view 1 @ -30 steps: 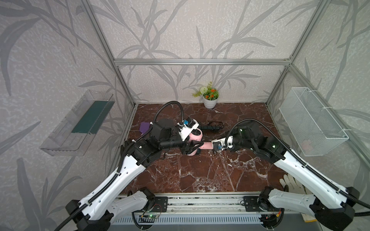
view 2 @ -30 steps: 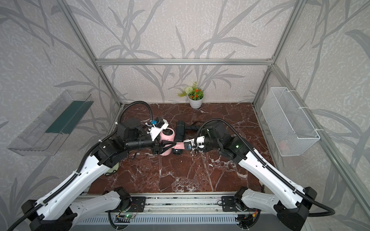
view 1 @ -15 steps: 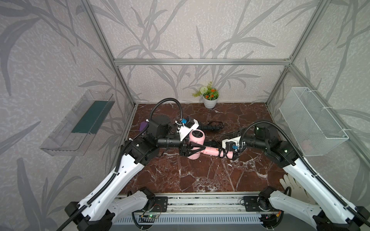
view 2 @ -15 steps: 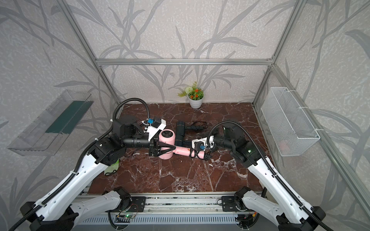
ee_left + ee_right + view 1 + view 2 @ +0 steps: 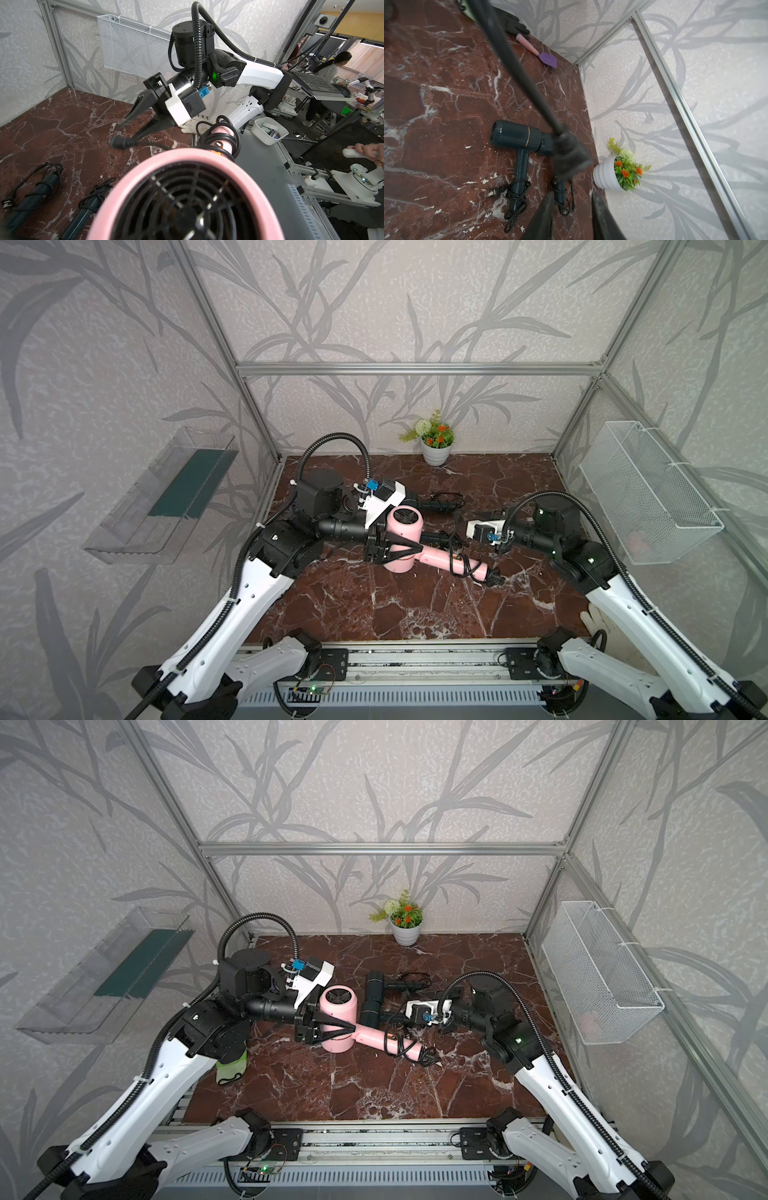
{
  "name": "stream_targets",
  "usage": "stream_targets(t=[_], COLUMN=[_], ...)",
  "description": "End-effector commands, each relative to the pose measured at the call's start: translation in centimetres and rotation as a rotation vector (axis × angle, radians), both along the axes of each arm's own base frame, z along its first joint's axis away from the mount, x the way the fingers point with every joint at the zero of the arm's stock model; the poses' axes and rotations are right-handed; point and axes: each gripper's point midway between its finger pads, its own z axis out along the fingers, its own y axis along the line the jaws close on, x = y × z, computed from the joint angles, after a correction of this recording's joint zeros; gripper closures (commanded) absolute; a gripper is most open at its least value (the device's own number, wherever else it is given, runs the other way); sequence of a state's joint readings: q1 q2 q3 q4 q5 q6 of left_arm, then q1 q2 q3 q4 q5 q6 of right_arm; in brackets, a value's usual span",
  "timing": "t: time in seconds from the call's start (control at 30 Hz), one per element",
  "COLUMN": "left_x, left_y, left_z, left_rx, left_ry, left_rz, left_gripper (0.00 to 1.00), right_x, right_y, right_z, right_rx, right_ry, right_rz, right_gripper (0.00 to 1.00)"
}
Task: Wrap the cord around the hair dryer
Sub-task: Wrap the power cord around the hair dryer.
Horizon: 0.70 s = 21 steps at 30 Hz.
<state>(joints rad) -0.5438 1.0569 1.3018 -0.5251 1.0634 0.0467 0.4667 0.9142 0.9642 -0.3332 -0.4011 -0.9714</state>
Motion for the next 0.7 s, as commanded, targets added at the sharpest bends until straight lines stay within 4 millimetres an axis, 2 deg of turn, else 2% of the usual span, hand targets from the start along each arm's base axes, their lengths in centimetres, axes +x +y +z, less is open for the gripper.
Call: stream_targets(t=[0.0, 0.07, 0.13, 0.33, 0.5, 0.53, 0.6, 0.67], left_x=[0.5, 1.1, 1.4, 1.6, 1.6, 1.6, 1.8, 1.8], left_y=[0.0, 0.1, 0.0, 0.0, 0.1, 0.1, 0.1, 0.0], left_z=[0.6, 0.6, 0.9, 1.7, 2.0, 2.0, 2.1, 2.2], left_rx=[-0.029, -0.037, -0.049, -0.071, -0.076, -0.077, -0.082, -0.086], left_ry=[-0.022, -0.024, -0.023, -0.035, -0.038, -0.036, -0.036, -0.033], left_rz=[0.014, 0.043, 0.051, 0.064, 0.075, 0.074, 0.081, 0.084], left_gripper=[1.00, 1.00, 1.00, 1.00, 1.00, 1.00, 1.00, 1.00], right_x=[2.0, 2.0, 1.2, -2.7, -5.4, -5.7, -6.2, -6.2], right_y=[-1.7, -2.4, -2.5, -1.2, -0.5, -0.4, -0.2, -0.1], right_z=[3.5, 3.5, 3.0, 0.1, -1.4, -1.6, -2.0, -2.2], right_rx=[0.179, 0.222, 0.271, 0.388, 0.478, 0.487, 0.517, 0.540], right_ry=[-0.033, -0.010, 0.026, 0.133, 0.221, 0.233, 0.253, 0.253], right_rz=[-0.172, -0.209, -0.178, -0.026, 0.074, 0.090, 0.107, 0.108], right_gripper=[0.63, 0.63, 0.64, 0.64, 0.59, 0.57, 0.39, 0.34])
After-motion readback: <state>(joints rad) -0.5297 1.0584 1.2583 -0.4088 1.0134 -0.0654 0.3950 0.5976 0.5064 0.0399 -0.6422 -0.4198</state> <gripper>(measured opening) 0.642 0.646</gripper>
